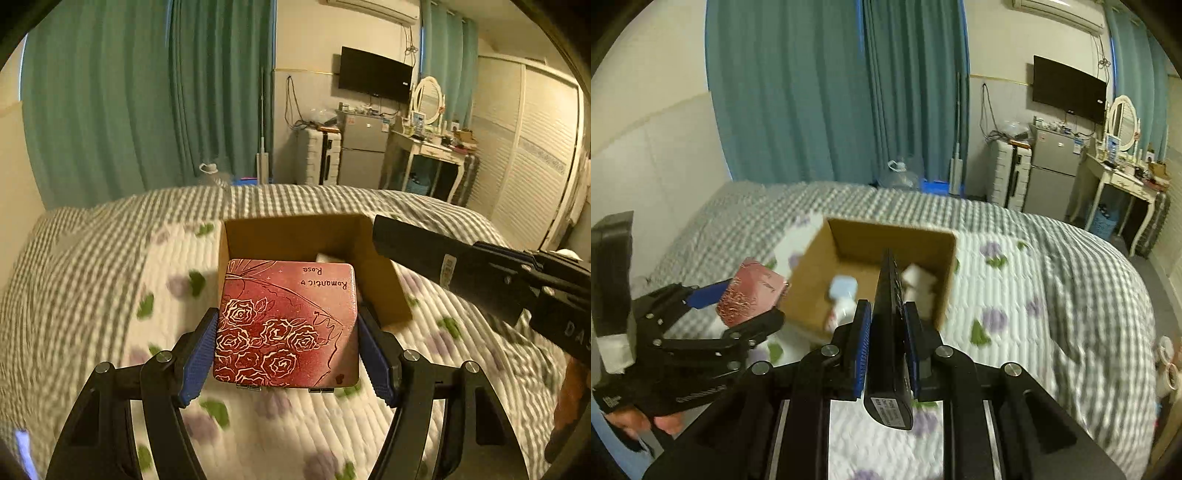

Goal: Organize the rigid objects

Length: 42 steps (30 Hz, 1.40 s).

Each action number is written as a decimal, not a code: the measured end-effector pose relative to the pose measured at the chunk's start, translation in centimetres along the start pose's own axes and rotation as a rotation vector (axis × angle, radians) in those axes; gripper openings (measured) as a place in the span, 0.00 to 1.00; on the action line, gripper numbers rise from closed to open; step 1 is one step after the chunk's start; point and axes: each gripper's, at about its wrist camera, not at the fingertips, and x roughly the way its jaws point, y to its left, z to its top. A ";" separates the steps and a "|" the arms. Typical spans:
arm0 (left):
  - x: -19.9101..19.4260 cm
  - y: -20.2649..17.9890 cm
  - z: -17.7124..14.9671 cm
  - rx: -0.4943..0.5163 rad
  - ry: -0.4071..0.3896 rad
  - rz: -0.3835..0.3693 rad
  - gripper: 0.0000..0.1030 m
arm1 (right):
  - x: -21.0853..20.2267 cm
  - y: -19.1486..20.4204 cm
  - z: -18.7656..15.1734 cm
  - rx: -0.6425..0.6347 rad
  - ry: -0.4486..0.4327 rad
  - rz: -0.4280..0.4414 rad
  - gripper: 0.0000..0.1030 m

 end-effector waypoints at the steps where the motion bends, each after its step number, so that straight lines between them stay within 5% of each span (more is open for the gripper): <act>1: 0.9 0.2 0.9 0.002 -0.001 0.011 0.70 | 0.8 -0.1 0.6 0.006 -0.002 0.008 0.16; 10: 10.0 1.3 3.1 0.008 0.038 0.066 0.70 | 8.6 -2.4 3.0 0.021 0.043 0.045 0.16; 19: 13.8 1.2 2.7 0.051 0.027 0.109 0.72 | 13.2 -4.4 1.9 0.042 0.073 0.066 0.16; 23: 13.3 1.6 3.3 0.027 0.012 0.040 0.72 | 14.1 -4.3 1.7 0.026 0.079 0.063 0.16; 31: 10.6 2.6 4.1 0.010 -0.024 0.057 0.72 | 16.7 -3.4 2.2 0.046 0.045 0.096 0.17; 32: 10.1 2.8 4.0 0.006 -0.027 0.060 0.72 | 16.9 -3.4 2.2 0.071 0.034 0.121 0.20; 34: 8.4 3.1 3.7 0.001 -0.033 0.060 0.72 | 16.7 -3.6 2.1 0.116 0.042 0.104 0.48; 42: -0.3 2.9 3.3 -0.052 -0.098 0.070 0.79 | 6.8 -3.9 2.1 0.119 -0.014 -0.012 0.48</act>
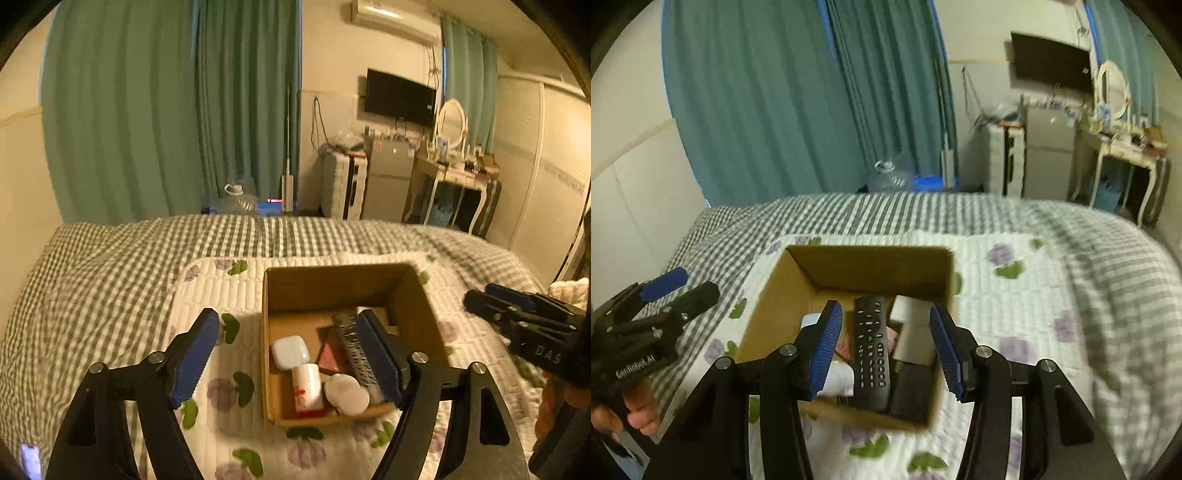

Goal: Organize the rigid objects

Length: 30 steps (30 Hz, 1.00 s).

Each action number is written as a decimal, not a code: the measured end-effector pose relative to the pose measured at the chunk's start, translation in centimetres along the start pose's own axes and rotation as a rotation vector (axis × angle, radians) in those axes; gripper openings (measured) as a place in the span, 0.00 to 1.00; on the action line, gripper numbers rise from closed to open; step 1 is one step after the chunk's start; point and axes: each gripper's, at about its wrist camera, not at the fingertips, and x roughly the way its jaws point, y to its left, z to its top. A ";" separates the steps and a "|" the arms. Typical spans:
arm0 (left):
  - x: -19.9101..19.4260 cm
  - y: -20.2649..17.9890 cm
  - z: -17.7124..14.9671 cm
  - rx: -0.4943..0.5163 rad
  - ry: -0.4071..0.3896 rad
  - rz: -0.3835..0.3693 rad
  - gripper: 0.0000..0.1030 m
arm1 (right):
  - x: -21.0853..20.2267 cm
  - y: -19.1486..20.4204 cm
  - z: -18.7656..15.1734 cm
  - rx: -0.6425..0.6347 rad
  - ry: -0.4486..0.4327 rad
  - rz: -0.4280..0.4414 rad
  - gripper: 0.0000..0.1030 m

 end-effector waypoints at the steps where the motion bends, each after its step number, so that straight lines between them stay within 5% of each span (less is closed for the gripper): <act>1: -1.6 -0.2 0.1 -0.004 -0.019 0.003 0.79 | -1.5 0.0 0.0 -0.003 -0.013 -0.011 0.48; 3: -4.0 -0.5 0.2 -0.008 -0.054 0.001 0.82 | -5.0 0.4 0.2 -0.016 -0.053 -0.039 0.51; 8: -10.0 -1.2 0.3 -0.002 -0.162 -0.017 0.86 | -13.7 2.2 0.5 -0.052 -0.209 -0.086 0.75; 10: -11.7 -1.5 -0.1 0.018 -0.197 0.008 0.88 | -15.9 3.1 0.5 -0.083 -0.248 -0.111 0.87; 13: -13.7 -1.4 -1.3 0.036 -0.258 0.058 0.89 | -18.9 4.3 -0.7 -0.101 -0.326 -0.151 0.93; 21: -13.7 0.7 -5.9 -0.028 -0.319 0.119 0.94 | -18.4 5.3 -5.9 -0.089 -0.373 -0.143 1.00; 30: -10.2 1.7 -10.3 -0.032 -0.284 0.126 0.95 | -13.2 5.5 -10.7 -0.137 -0.301 -0.158 1.00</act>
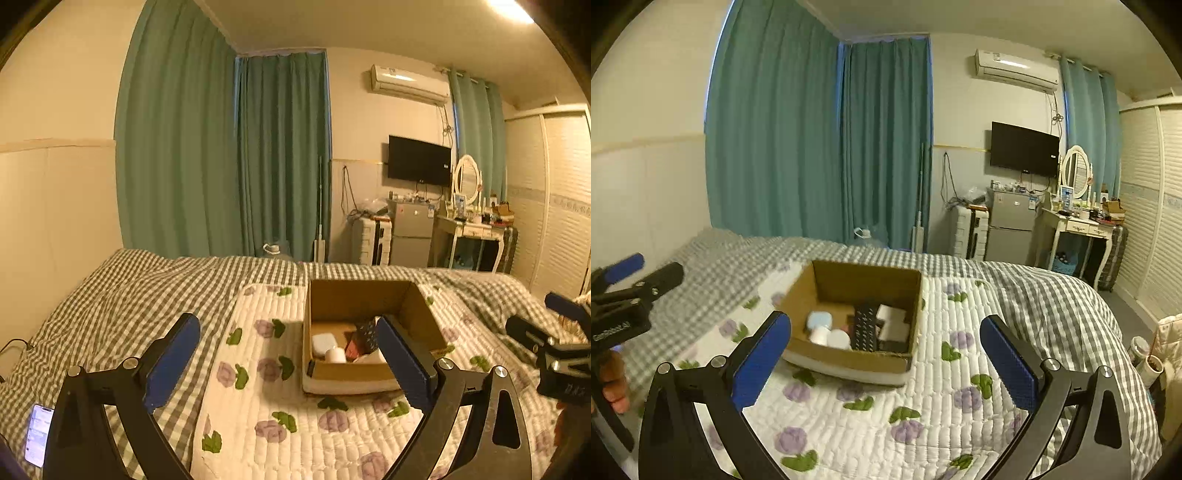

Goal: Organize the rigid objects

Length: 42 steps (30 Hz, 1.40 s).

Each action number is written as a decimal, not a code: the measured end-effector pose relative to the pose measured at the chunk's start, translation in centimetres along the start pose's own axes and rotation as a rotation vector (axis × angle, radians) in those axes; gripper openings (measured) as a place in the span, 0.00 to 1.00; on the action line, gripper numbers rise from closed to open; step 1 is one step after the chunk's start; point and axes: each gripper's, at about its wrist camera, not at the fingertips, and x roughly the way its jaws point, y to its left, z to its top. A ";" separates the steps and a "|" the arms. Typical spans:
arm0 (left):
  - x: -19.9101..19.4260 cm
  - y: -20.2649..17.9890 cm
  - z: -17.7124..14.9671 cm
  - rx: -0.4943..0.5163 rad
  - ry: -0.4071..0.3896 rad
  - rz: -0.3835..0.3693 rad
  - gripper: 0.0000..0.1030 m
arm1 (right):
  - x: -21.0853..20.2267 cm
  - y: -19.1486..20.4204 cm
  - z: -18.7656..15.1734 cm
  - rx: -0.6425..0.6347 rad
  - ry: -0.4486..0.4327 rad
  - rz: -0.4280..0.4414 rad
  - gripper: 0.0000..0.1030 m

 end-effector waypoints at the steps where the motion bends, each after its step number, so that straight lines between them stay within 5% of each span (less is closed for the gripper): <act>1: 0.4 -0.1 -0.4 0.002 0.017 -0.004 0.95 | 0.3 0.0 -0.2 0.000 0.003 -0.001 1.00; 42: 1.0 -0.4 -2.0 0.002 0.067 -0.033 0.95 | 3.4 0.3 -1.4 -0.002 0.060 -0.036 1.00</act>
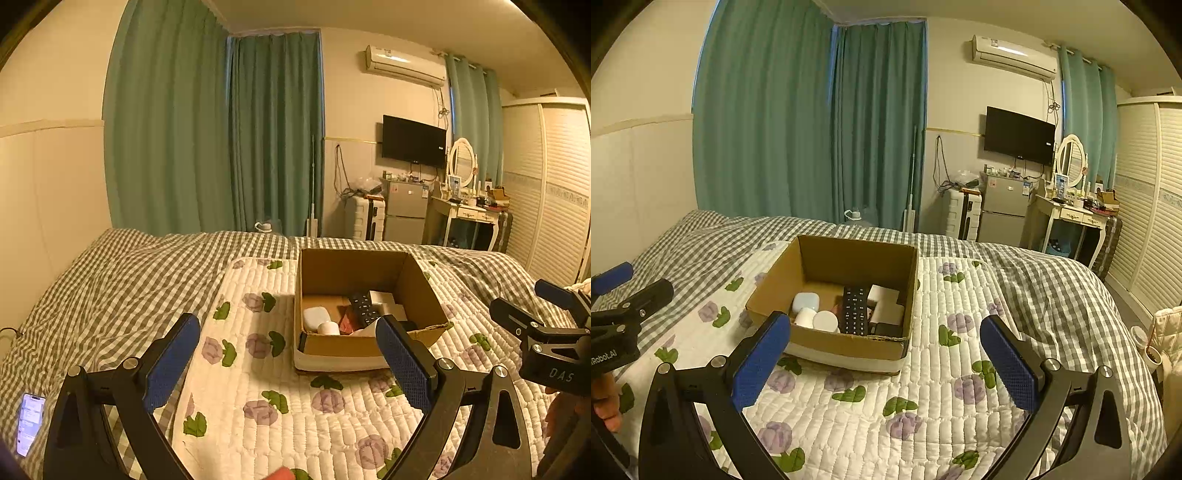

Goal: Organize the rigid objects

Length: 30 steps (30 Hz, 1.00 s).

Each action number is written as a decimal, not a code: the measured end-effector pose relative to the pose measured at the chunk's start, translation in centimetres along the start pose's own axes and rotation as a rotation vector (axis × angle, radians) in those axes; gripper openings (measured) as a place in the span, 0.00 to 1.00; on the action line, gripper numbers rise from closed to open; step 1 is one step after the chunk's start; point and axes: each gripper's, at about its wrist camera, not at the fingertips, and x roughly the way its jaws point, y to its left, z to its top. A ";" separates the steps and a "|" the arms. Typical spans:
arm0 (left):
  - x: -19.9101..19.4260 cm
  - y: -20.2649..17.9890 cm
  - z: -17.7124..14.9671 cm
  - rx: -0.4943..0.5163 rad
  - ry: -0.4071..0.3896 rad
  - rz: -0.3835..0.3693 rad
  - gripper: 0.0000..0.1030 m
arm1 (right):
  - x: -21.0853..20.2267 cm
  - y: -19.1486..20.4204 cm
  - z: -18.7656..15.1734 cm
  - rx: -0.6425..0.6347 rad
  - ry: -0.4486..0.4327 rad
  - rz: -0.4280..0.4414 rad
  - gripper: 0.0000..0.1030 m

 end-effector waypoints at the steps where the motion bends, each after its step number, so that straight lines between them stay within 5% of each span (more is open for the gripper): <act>1: 0.0 0.0 0.0 0.003 -0.001 -0.002 0.95 | -0.1 0.0 0.0 -0.001 -0.002 -0.002 1.00; 30: 0.6 0.1 0.1 0.004 0.019 -0.010 0.95 | 0.4 0.0 -0.3 -0.009 0.016 -0.014 1.00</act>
